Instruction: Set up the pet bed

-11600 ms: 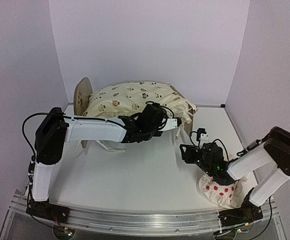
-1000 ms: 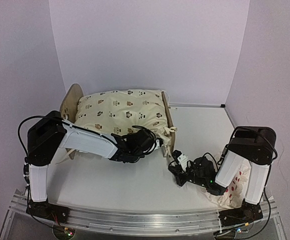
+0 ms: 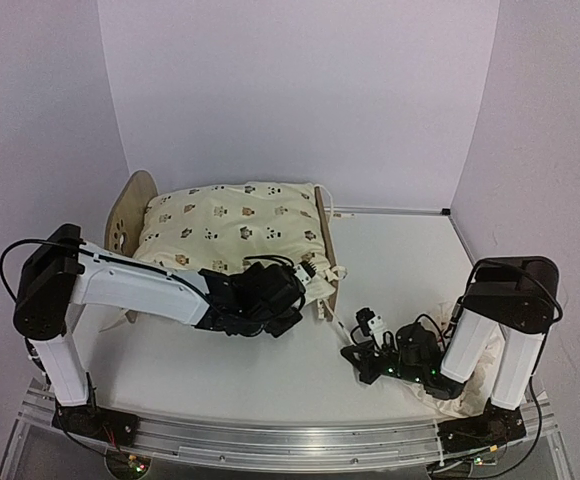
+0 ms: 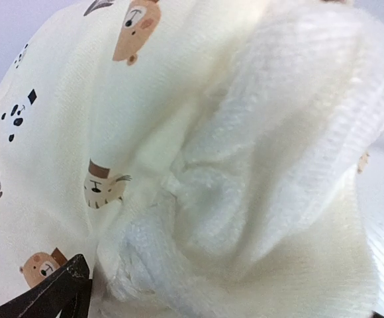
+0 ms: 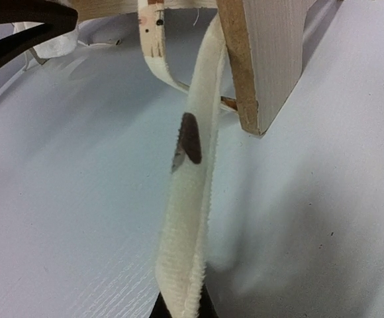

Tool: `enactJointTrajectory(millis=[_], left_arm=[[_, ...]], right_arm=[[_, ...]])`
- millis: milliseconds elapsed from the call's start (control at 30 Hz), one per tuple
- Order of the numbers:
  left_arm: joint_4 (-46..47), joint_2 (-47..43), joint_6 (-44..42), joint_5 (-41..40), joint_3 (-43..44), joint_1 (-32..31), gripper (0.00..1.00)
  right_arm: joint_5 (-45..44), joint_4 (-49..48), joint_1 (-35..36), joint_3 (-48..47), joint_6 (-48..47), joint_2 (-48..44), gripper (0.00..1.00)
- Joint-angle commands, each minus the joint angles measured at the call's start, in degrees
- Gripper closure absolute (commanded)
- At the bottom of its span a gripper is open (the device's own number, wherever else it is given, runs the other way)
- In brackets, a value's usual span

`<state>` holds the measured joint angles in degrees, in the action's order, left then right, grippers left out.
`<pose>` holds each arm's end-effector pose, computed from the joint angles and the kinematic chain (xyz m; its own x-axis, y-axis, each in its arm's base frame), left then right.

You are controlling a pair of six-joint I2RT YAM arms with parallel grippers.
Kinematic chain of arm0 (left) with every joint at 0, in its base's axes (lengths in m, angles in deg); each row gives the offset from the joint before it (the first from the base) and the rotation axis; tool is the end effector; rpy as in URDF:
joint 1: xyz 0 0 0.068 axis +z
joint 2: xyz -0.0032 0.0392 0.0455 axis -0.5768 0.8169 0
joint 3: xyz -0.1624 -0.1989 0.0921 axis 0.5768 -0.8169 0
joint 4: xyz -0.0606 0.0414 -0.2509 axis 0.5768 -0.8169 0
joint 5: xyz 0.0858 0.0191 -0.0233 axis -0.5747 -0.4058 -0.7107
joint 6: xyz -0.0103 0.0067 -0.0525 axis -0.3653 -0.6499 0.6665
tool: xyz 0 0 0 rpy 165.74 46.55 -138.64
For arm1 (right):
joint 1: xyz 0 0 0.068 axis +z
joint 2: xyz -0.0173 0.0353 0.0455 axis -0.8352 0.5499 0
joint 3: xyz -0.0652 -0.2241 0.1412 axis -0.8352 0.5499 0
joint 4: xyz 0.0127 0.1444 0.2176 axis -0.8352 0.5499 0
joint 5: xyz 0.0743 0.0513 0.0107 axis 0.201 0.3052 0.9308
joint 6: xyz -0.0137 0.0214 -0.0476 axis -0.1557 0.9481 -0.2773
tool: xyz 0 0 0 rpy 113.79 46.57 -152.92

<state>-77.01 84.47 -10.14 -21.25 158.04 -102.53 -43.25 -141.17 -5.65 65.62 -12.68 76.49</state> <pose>0.1711 -0.3499 0.1976 -0.2322 0.7524 -0.6165 0.5682 0.6193 0.5418 0.1519 0.1851 0.0716 -0.4125 -0.1286 -0.9018 -0.6705 0.7131 0.2049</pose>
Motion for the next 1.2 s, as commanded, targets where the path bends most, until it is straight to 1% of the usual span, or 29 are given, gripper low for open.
enactJointTrajectory(millis=[0, 67, 133, 200, 267, 333, 400, 500, 633, 900, 1167], left_arm=[[-5.7, -4.7, 8.9, 8.6, -0.9, -1.6, 0.05], [-5.6, -6.4, 10.7, 13.4, -2.0, -1.9, 0.09], [-2.9, -8.3, 13.0, 18.3, -4.2, -1.9, 0.13], [2.5, -9.8, 15.2, 22.9, -6.7, -1.9, 0.16], [7.2, -9.8, 17.0, 25.2, -9.3, -1.9, 0.19], [9.6, -8.5, 18.7, 24.8, -10.2, -1.9, 0.24], [11.6, -6.4, 19.9, 25.0, -10.0, -1.9, 0.28], [15.7, -4.0, 21.7, 26.2, -10.5, -1.9, 0.32], [24.5, -0.7, 21.5, 27.0, -12.4, -1.9, 0.37], [35.0, 7.0, 17.4, 24.4, -10.5, -1.8, 0.39], [42.6, 12.7, 13.0, 21.7, -7.6, -1.4, 0.40]], right_arm=[[4.1, 1.2, 1.1, 0.9, 3.6, -3.2, 1.00], [4.7, 2.1, 1.5, 1.5, 4.3, -4.9, 1.00], [4.9, 4.2, 1.9, 1.8, 5.0, -7.5, 1.00], [5.1, 7.9, 2.3, 1.6, 5.6, -10.0, 1.00], [5.6, 13.2, 2.7, 0.7, 5.8, -12.6, 1.00], [5.8, 19.1, 3.1, -0.4, 5.8, -14.7, 1.00], [6.0, 22.8, 3.3, -1.2, 5.8, -16.6, 1.00], [6.1, 27.2, 3.6, -1.8, 5.6, -18.6, 1.00], [6.0, 31.2, 3.9, -2.5, 5.5, -20.1, 1.00], [6.8, 33.7, 4.6, -2.8, 6.2, -21.1, 1.00], [7.4, 37.2, 4.9, -2.4, 6.8, -23.6, 1.00]])
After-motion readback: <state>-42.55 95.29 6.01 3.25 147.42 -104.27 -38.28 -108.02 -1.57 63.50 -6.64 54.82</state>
